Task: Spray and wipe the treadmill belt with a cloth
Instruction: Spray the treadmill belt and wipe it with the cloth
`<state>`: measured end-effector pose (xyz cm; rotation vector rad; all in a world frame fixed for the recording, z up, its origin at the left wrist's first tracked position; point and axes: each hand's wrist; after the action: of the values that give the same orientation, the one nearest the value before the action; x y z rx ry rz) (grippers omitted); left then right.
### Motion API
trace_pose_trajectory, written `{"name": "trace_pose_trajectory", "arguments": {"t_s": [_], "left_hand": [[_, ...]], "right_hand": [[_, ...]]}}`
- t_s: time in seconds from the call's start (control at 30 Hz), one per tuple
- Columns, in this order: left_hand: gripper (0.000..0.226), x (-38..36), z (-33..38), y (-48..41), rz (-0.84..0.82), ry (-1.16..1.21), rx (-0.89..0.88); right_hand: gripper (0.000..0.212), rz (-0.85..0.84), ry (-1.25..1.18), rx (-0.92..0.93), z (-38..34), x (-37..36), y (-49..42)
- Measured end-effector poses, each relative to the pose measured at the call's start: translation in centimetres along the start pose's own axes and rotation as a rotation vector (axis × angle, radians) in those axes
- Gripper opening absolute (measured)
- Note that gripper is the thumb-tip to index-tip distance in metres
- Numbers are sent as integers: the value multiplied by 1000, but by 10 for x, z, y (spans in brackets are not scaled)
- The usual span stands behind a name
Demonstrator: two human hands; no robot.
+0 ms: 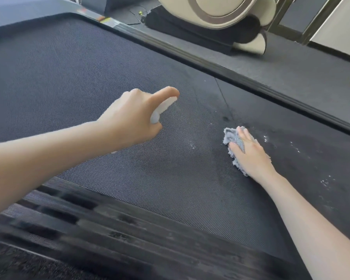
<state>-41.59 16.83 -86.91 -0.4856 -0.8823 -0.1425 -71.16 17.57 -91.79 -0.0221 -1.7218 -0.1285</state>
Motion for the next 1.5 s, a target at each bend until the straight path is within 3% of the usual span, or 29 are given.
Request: {"name": "trace_pose_trajectory", "arguments": {"t_s": [0.23, 0.5, 0.6, 0.7, 0.83, 0.9, 1.03, 1.1, 1.2, 1.33, 1.5], "left_hand": [[69, 11, 5, 1, -87, 112, -32], [60, 41, -21, 21, 35, 193, 19], [64, 50, -31, 29, 67, 264, 50], [72, 57, -38, 32, 84, 287, 68], [82, 65, -47, 33, 96, 286, 105], [83, 65, -50, 34, 109, 298, 103], [82, 66, -57, 38, 111, 352, 120], [82, 67, -60, 41, 120, 351, 113], [83, 68, -64, 44, 125, 331, 88], [83, 69, -72, 44, 137, 319, 37], [82, 66, -82, 44, 163, 387, 30]], "right_hand": [[55, 13, 10, -9, -3, -1, 0], [56, 9, -81, -41, -22, -8, -23], [57, -32, -65, 129, -64, -14, -32], [59, -77, -69, 440, -109, -21, -8], [56, -79, -41, 800, -110, -27, 48], [56, -54, -16, 758, -83, -29, 51], [54, -27, -92, 318, -43, -23, 10], [55, -15, -22, 167, -46, -19, -21], [57, -11, 60, 80, -75, -15, -61], [58, -31, 56, 173, -133, -15, -85], [57, -29, 24, 617, -190, -29, -41]]}}
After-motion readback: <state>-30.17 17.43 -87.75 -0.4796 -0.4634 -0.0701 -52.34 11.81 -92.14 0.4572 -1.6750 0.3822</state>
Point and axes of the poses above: each hand's wrist, its own y-axis away from the middle knuckle, its own x-axis out of the back of the hand, z = x × y, and after that the axes turned 14 degrees about y, right-handed
